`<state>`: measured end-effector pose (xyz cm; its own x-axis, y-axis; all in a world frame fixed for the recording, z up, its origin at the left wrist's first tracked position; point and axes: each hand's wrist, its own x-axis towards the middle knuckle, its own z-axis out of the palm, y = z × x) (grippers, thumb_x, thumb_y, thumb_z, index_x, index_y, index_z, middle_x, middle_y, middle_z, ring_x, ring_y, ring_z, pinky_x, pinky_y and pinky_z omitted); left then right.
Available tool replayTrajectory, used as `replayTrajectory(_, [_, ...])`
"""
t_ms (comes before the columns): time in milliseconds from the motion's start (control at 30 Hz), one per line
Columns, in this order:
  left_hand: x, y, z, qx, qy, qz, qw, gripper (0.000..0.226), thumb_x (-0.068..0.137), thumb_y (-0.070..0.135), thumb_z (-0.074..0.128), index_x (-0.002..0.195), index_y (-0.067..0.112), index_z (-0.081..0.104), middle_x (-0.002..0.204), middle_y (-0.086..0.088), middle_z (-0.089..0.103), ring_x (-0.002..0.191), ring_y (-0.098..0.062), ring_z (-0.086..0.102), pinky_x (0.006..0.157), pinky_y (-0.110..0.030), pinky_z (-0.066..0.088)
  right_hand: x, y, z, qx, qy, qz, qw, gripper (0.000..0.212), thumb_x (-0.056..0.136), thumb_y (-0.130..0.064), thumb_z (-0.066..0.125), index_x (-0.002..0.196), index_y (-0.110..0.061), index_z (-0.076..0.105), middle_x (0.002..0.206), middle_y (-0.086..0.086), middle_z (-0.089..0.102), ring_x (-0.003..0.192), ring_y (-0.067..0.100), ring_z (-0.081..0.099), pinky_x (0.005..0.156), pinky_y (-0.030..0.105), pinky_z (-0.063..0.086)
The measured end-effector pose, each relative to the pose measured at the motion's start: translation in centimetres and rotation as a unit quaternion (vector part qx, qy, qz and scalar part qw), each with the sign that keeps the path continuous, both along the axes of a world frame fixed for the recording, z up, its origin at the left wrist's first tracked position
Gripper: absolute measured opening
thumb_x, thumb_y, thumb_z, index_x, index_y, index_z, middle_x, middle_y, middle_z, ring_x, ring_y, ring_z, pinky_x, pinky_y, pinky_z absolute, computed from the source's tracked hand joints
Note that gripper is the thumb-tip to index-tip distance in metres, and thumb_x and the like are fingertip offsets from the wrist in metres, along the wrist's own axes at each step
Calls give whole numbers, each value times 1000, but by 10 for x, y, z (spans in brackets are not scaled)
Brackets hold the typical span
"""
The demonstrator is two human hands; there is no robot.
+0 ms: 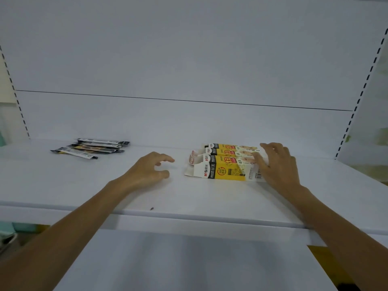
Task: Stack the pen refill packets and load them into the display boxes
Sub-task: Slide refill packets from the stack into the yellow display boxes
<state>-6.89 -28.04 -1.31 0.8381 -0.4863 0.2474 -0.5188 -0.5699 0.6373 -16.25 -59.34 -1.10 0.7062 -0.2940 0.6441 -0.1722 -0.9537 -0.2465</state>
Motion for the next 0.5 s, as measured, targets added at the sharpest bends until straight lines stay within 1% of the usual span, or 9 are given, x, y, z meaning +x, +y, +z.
replayTrajectory(67, [10, 29, 4, -11, -19, 28, 999, 32, 82, 12, 63, 106, 32, 58, 119, 6, 52, 105, -13, 52, 83, -21, 34, 7, 10, 14, -6, 16, 21, 1000, 44, 95, -33, 47, 132, -9, 49, 134, 13, 47, 121, 31, 43, 96, 46, 34])
replayTrajectory(133, [19, 56, 8, -26, -38, 59, 997, 33, 82, 10, 64, 105, 33, 57, 119, 7, 52, 102, -12, 51, 81, -22, 35, 20, 30, 29, -31, 9, 43, 999, 45, 94, -31, 48, 133, -8, 46, 136, 13, 47, 123, 31, 41, 97, 45, 34])
replayTrajectory(200, [27, 79, 11, -38, -56, 82, 994, 35, 82, 10, 63, 107, 32, 55, 118, 7, 49, 101, -10, 50, 81, -22, 35, 39, 62, 42, -50, -10, 70, 996, 46, 94, -29, 49, 135, -8, 44, 136, 13, 47, 124, 31, 41, 97, 45, 33])
replayTrajectory(267, [34, 104, 17, -29, -79, 88, 993, 37, 81, 6, 63, 113, 25, 58, 115, 7, 47, 101, -9, 48, 82, -20, 33, 62, 104, 55, -70, -27, 98, 992, 47, 93, -27, 51, 136, -8, 44, 134, 13, 49, 121, 33, 42, 94, 44, 35])
replayTrajectory(333, [44, 136, 27, -5, -106, 100, 989, 37, 81, 4, 63, 114, 19, 60, 113, 5, 49, 101, -8, 46, 83, -18, 31, 86, 152, 68, -81, -38, 129, 988, 49, 92, -27, 52, 136, -8, 43, 134, 12, 49, 121, 32, 42, 92, 43, 36])
replayTrajectory(400, [57, 173, 36, -7, -117, 125, 985, 33, 82, 5, 62, 111, 19, 61, 111, 5, 51, 100, -8, 46, 83, -18, 30, 110, 201, 78, -80, -48, 154, 984, 49, 92, -28, 51, 137, -11, 42, 136, 9, 47, 123, 29, 41, 94, 41, 34])
replayTrajectory(500, [79, 229, 39, -54, -101, 158, 981, 23, 85, 11, 60, 104, 24, 63, 112, 10, 53, 101, -10, 50, 83, -21, 32, 139, 267, 85, -83, -60, 186, 977, 49, 92, -29, 50, 137, -13, 41, 136, 7, 46, 123, 27, 41, 96, 39, 34])
